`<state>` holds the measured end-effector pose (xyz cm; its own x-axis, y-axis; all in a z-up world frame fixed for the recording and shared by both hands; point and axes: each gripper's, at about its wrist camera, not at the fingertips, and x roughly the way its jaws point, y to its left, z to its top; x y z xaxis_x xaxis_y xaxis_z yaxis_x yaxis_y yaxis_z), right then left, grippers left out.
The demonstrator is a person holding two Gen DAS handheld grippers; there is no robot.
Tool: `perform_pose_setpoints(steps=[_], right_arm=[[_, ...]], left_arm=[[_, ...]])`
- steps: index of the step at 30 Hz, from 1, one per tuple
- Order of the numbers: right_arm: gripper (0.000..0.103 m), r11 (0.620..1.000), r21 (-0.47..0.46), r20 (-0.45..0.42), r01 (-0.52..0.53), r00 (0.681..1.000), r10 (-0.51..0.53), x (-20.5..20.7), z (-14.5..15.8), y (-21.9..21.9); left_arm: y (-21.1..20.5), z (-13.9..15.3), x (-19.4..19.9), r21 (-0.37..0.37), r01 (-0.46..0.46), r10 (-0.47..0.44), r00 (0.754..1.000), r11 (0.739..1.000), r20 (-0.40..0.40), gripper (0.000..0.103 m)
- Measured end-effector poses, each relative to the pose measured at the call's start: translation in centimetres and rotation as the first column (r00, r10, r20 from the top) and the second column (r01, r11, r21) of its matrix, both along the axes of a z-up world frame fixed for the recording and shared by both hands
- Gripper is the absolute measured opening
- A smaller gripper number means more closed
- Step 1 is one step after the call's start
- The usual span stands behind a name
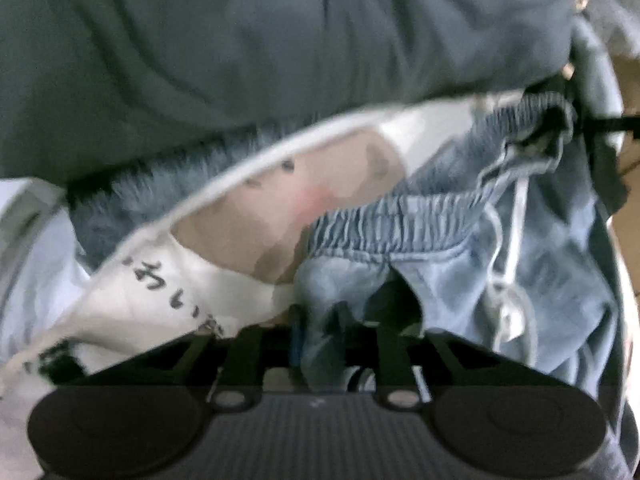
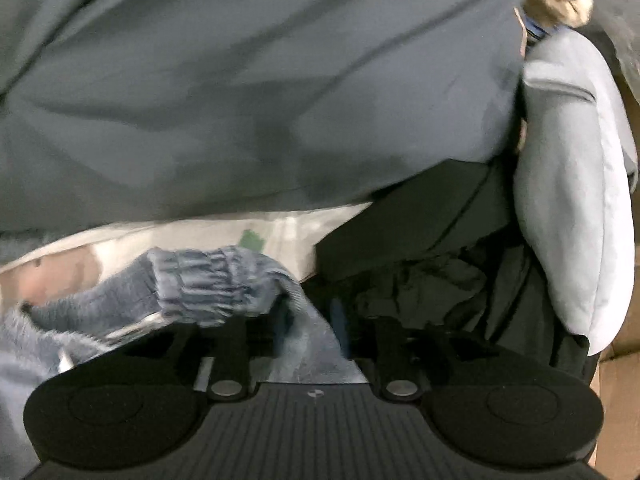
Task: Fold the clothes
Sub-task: 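Open the right gripper and release the waistband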
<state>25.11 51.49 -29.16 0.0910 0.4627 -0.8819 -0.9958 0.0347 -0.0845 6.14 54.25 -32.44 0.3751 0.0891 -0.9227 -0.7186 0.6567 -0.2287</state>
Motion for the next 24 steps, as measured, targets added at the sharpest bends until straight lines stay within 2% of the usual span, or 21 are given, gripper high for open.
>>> perform_pose_setpoints(steps=[3,5,8,12,16,20,22,24], right_arm=[[0.040,1.000,-0.009,0.019,0.013,1.000,-0.013,0.1,-0.6,0.3],[0.040,1.000,-0.009,0.019,-0.001,1.000,0.001,0.0,0.1,0.1],[0.040,0.998,-0.009,0.048,-0.056,0.997,0.056,-0.1,1.5,-0.4],[0.042,0.992,0.002,0.041,-0.128,0.991,0.128,-0.1,2.9,-0.7],[0.044,0.980,0.008,0.063,-0.200,0.978,0.199,-0.9,3.2,-1.4],[0.049,0.966,0.007,0.066,-0.257,0.964,0.256,-1.8,3.1,-2.1],[0.054,0.959,-0.002,0.089,-0.283,0.955,0.282,-2.4,2.9,-2.7],[0.054,0.955,-0.012,0.101,-0.295,0.950,0.295,-2.7,2.6,-3.2]], left_arm=[[-0.2,0.8,-0.4,-0.010,0.000,0.000,1.000,1.000,-0.003,0.041],[-0.1,2.2,-1.2,-0.023,-0.026,0.027,1.000,0.999,0.014,0.047],[0.1,4.5,-2.3,-0.038,-0.052,0.055,0.996,0.998,0.066,0.050],[0.9,5.8,-2.2,-0.007,-0.049,0.050,0.993,0.999,0.112,0.052],[2.3,4.0,-1.0,-0.013,-0.065,0.066,0.994,0.998,0.092,0.052],[3.4,1.4,-0.9,-0.092,-0.100,0.107,0.992,0.991,0.073,0.050],[3.4,0.5,-0.9,-0.119,-0.095,0.104,0.992,0.988,0.077,0.050],[3.2,-0.3,-0.7,-0.137,-0.088,0.099,0.992,0.987,0.076,0.050]])
